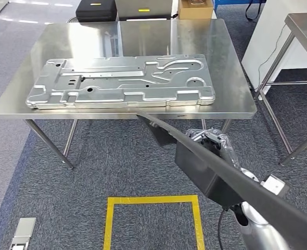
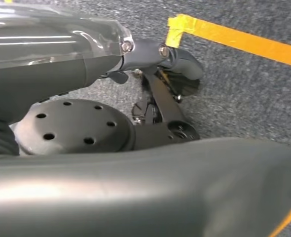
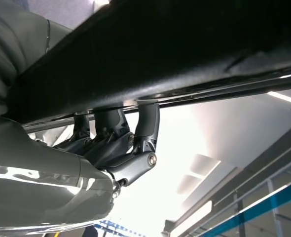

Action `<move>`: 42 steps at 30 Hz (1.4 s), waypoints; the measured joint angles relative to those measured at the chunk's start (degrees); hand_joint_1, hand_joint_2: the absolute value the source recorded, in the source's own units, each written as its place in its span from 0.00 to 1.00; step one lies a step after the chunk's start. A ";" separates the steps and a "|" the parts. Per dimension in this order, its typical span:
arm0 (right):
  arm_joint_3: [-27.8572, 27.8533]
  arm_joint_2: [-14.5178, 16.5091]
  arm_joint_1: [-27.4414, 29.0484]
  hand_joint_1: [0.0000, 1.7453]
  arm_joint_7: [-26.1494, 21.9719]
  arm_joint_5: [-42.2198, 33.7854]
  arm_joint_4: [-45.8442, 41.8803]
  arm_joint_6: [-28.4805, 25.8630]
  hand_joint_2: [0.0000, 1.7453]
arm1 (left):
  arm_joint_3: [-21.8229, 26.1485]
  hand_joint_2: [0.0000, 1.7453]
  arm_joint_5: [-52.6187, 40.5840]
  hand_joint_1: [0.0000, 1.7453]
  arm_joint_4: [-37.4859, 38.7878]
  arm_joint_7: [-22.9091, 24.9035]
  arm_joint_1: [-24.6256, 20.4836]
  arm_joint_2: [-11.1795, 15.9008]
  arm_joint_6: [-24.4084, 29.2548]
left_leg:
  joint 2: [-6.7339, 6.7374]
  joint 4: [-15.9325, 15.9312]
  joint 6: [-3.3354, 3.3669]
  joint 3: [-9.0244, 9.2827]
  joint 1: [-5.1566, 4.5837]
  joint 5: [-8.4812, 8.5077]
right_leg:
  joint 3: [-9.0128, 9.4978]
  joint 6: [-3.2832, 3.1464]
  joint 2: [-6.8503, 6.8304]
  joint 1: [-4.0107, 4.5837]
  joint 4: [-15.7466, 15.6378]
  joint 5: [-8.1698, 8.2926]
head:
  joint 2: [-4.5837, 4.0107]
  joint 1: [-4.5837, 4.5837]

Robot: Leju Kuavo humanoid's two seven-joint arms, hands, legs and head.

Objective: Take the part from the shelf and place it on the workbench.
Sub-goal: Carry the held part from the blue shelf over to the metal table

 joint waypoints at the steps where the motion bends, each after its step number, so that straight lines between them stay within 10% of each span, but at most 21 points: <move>1: 0.00 0.00 -0.03 1.00 0.00 -0.01 0.01 0.02 1.00 | 0.00 1.00 -0.02 0.00 0.00 -0.01 0.03 -0.01 -0.09 | 0.00 3.95 -0.18 -2.33 0.08 -1.30 | 0.17 -0.17 -0.04 0.04 0.00 -0.21 | 0.00 0.01; 4: 0.01 0.00 -0.03 1.00 0.00 -0.03 0.02 0.08 1.00 | 0.00 1.00 -0.11 0.00 0.00 -0.07 0.26 -0.01 -0.32 | 0.00 7.88 0.03 -6.05 0.09 0.18 | 1.14 -0.27 0.13 0.21 0.01 -1.00 | 0.01 0.01; 8: -0.01 0.00 -0.18 1.00 0.02 -0.07 0.07 0.16 1.00 | 0.00 1.00 -0.15 0.00 0.00 -0.13 0.31 0.07 -0.40 | -0.20 -3.08 2.07 -2.67 -0.81 8.31 | 2.88 0.17 0.33 0.23 -0.14 -2.26 | 0.00 0.02; 14: -0.05 -0.08 -0.44 1.00 0.03 -0.15 -0.02 0.24 1.00 | 0.00 1.00 -0.15 0.00 0.00 -0.21 0.12 0.09 -0.42 | -0.05 -8.16 3.35 0.17 -0.55 7.63 | 2.26 1.75 0.24 0.23 1.48 -3.99 | 0.00 0.06; 18: -0.02 -0.21 -0.23 1.00 0.11 -0.08 0.03 0.25 1.00 | 0.00 1.00 -0.14 0.00 0.00 -0.11 0.22 -0.07 -0.43 | -0.01 -8.66 3.20 1.52 -0.29 6.82 | -4.63 2.36 0.22 0.08 12.71 -7.01 | 0.00 0.09; 22: 0.00 -0.22 -0.06 1.00 0.18 0.01 0.07 0.22 1.00 | 0.00 1.00 -0.14 0.00 0.00 -0.11 0.27 -0.11 -0.42 | -0.07 -8.44 2.16 3.43 -0.13 5.25 | -1.81 2.95 0.07 0.03 3.36 0.62 | 0.00 0.11; 27: -0.02 -0.22 0.04 1.00 0.21 0.02 0.02 0.15 1.00 | 0.00 1.00 -0.15 0.00 0.00 -0.05 0.15 -0.12 -0.33 | -0.06 -8.07 1.05 3.80 -0.23 4.21 | 0.00 1.24 0.27 0.31 -0.60 0.69 | 0.00 0.16; 29: -0.02 -0.22 -0.03 1.00 0.21 0.01 -0.01 0.13 1.00 | 0.00 1.00 -0.15 0.00 0.00 -0.04 0.04 -0.12 -0.30 | -0.05 -5.58 0.52 2.71 -0.11 2.72 | 0.37 0.62 0.14 0.06 -0.76 0.44 | 0.00 0.16; 33: -0.01 -0.22 0.01 1.00 0.20 -0.03 0.00 0.13 1.00 | 0.00 1.00 -0.15 0.00 0.00 0.02 0.21 -0.12 -0.26 | -0.06 7.81 -0.18 -5.32 0.18 -1.44 | 1.08 -0.05 -0.04 0.08 -0.77 -0.37 | 0.00 0.17; 38: -0.02 -0.22 -0.03 1.00 0.20 -0.22 0.05 0.17 1.00 | 0.01 1.00 -0.15 0.00 0.00 0.00 0.44 -0.03 -0.24 | -0.16 -2.84 1.71 -2.89 -0.45 8.38 | 3.35 0.23 0.30 0.27 -0.88 -1.99 | 0.00 0.16; 42: -0.07 -0.25 0.00 1.00 0.20 -0.47 0.04 0.25 1.00 | 0.00 1.00 -0.15 0.00 0.00 -0.07 0.41 0.02 -0.22 | -0.13 -6.06 2.73 -1.64 -0.99 8.27 | 3.47 1.43 0.29 0.05 -1.24 -2.50 | 0.00 0.17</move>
